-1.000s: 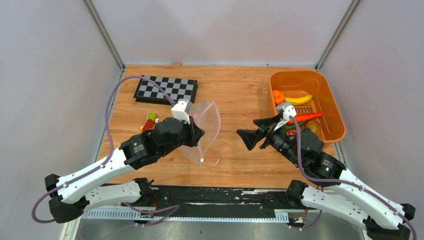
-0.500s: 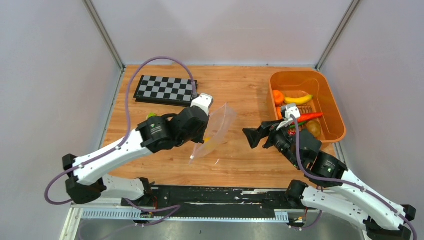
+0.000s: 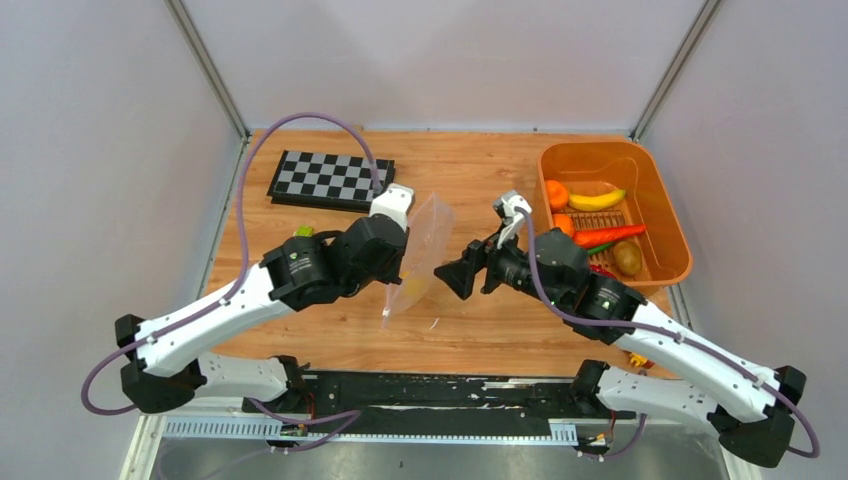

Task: Place the food in the zip-top bag and seal the zipper
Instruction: Adjust the zipper food storage bag at the center of the board.

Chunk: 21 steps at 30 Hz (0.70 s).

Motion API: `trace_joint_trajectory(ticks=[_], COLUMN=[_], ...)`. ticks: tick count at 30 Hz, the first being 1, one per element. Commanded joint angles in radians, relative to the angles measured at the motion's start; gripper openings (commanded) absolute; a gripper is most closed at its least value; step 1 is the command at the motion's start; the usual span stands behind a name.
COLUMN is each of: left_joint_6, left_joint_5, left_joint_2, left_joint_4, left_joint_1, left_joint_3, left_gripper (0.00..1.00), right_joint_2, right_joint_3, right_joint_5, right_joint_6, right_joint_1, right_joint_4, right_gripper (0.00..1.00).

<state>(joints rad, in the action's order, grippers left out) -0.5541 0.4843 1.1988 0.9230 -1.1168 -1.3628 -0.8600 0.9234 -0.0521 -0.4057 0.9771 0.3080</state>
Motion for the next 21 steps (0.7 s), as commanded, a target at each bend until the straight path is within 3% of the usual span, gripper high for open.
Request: trace_joint_trajectory(ticks=[1,6,12,21], left_joint_6=[-0.008,-0.042,-0.075,-0.038], left_joint_5=[0.115,0.143,0.161,0.103], left_joint_2=[-0.08,-0.096,0.01,0.099], left_joint_4=[0.031,0.14,0.291,0.123], left_joint_1=[0.0,-0.01,-0.038,-0.009], left_joint_3=[-0.062,-0.15,-0.262,-0.088], left_gripper=[0.0,0.0,0.0,0.0], right_joint_2=[-0.071,-0.21,-0.259,-0.067], right_joint_3=[0.056,0.101,0.092,0.054], right_joint_5=[0.125,0.164,0.174,-0.293], right_joint_6=[-0.058,-0.036,-0.044,0.009], right_joint_1=[0.012,0.017,0.016,-0.07], right_joint_4=[-0.105,-0.119,-0.171,0.116], right_gripper=[0.79,0.8,0.82,0.87])
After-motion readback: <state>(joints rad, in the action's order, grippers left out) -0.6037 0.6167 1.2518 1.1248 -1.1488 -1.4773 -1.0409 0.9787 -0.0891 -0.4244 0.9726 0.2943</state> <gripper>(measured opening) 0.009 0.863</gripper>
